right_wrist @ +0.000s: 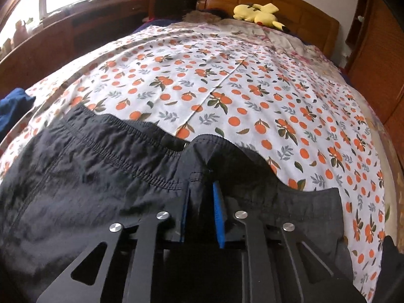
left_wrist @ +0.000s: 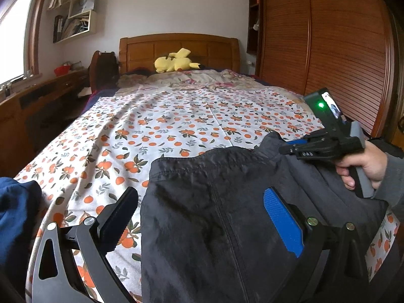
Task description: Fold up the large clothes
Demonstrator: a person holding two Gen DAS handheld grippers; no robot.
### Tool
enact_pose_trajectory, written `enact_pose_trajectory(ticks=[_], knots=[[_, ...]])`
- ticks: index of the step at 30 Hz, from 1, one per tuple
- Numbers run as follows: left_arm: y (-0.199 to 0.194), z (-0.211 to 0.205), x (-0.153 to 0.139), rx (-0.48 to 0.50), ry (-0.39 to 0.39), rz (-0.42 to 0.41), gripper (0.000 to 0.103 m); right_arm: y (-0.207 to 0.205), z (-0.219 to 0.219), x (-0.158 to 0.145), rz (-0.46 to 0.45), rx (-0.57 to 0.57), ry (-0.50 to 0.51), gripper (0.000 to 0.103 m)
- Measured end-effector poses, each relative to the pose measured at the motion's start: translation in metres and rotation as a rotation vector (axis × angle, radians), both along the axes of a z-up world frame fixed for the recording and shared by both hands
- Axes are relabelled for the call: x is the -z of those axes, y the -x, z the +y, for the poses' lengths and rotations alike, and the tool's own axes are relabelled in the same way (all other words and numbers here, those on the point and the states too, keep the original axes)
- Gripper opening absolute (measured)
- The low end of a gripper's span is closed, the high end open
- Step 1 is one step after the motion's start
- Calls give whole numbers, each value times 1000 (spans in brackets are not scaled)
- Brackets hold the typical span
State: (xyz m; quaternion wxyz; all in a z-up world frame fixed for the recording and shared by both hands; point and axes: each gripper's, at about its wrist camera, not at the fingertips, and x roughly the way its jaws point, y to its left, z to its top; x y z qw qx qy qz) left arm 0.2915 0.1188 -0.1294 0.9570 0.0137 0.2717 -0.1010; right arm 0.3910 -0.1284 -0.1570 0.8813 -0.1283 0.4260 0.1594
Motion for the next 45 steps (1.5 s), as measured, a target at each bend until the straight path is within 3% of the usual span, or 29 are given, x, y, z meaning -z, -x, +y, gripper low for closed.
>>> enact_pose_trajectory(ticks=[9,13,24,28,31,39,45], knots=[[2,-12,2,25,-10,2,100,-17,16,9,6,10,56,19],[4,-19,1,42,-9,1,100,-7,8,0,-19,34,20,38],[13,-43,4,88,-18,2,100,71,-63,-35,-42,65,-14,39],[18,-52,4,105,-4,2,100,105,-92,-35,-37,93,-5,40],[22,-60,6,115,-8,5,100,125,-112,-33,-38,115,-5,49],[48,-85,8,130,-49,-13,100,168,-162,-26,-37,182,-10,50],[75,-97,11,120,-22,-10,100,196,-185,-28,-53,197,-74,50]])
